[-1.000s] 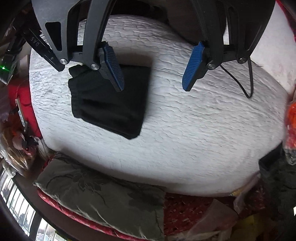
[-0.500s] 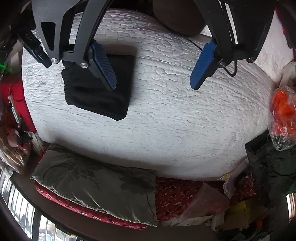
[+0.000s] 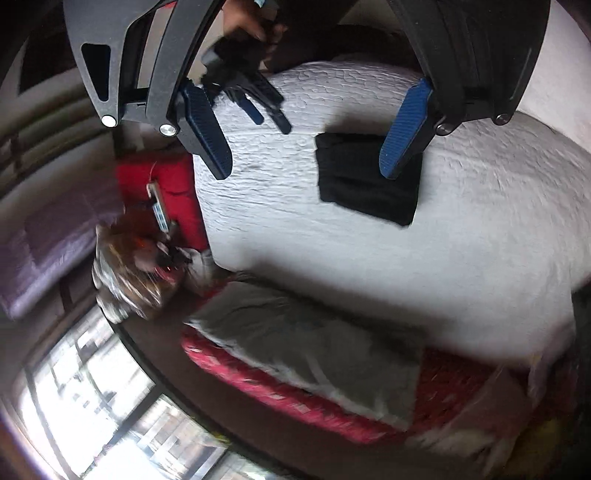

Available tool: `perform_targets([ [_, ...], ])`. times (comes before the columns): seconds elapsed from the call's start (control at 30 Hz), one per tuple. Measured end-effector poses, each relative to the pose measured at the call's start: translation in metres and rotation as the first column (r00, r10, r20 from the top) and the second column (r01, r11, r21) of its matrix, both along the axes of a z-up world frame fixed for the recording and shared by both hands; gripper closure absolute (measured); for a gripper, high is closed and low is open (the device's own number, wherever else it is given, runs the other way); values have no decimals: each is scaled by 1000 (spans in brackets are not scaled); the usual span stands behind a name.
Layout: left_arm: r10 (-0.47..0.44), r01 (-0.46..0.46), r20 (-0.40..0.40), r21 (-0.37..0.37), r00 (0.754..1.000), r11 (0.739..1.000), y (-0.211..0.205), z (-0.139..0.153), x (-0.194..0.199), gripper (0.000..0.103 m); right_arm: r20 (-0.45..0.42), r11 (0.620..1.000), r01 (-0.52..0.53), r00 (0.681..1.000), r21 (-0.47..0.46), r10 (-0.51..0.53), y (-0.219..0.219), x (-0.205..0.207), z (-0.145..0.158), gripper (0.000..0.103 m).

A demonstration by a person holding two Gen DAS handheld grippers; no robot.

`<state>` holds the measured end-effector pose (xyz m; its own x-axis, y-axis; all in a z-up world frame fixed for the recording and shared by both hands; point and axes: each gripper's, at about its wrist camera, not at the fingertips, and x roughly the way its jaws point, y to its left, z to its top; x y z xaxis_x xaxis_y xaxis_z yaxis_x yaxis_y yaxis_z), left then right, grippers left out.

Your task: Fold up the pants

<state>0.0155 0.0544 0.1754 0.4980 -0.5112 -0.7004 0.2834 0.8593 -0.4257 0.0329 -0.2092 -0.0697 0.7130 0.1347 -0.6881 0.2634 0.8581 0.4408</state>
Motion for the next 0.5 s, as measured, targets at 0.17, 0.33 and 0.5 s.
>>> perform_targets([
  [0.17,-74,68,111,61,991,996,-37,79,-29,21,33,1000,1,999,17,-1,-7,-9,5,13],
  [0.33,-36,34,176,15,984,999,-31,128,-34,20,71,1000,-13,997,6,13,-12,-14,19,13],
  [0.5,-14,9,55,75,998,997,-12,55,13,13,94,1000,-26,995,18,24,-18,-5,31,11],
])
